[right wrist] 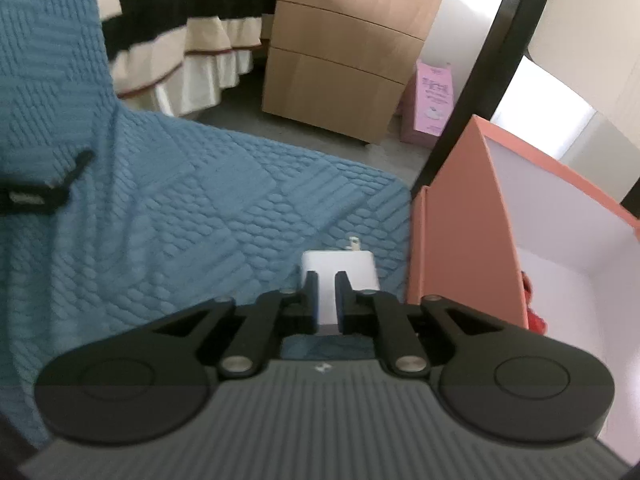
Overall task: Organize rigid objects
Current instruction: 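Close the right gripper on the white charger while the left gripper closes on the black lighter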
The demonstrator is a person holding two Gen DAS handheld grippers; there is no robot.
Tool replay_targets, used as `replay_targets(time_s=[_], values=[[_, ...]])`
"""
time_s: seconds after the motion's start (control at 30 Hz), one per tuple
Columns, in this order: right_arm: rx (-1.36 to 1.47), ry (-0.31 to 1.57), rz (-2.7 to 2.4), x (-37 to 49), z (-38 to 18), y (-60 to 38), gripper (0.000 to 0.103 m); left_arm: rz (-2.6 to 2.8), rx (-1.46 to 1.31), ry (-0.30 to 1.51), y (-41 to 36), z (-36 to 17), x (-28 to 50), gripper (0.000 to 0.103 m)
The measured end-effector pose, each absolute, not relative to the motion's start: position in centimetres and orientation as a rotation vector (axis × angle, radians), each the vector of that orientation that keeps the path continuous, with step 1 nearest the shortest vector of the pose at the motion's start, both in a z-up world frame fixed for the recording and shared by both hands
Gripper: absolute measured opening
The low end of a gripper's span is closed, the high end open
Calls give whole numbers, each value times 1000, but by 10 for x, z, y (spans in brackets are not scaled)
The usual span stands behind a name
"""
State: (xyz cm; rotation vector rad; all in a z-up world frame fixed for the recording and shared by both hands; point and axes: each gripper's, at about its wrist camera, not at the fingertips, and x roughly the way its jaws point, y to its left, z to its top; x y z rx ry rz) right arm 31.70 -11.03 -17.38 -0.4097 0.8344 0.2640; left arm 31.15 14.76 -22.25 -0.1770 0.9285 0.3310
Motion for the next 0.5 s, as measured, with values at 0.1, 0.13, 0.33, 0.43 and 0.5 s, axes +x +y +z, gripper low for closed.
replay_targets(time_s=[0.1,0.13,0.33,0.43,0.5], values=[[-501,793,232,312,-185,-104,55,329,-176,914,147,-221,309,15],[-521,795,231,312,-189,-102,55,326,-181,906,147,-219,308,1],[-535,811,173,322,-201,-97,59,300,-274,918,150,-217,298,1],[-543,835,170,330,-202,-96,61,286,-310,913,150,-218,293,1],[-547,850,185,334,-202,-96,60,274,-318,911,148,-217,289,1]])
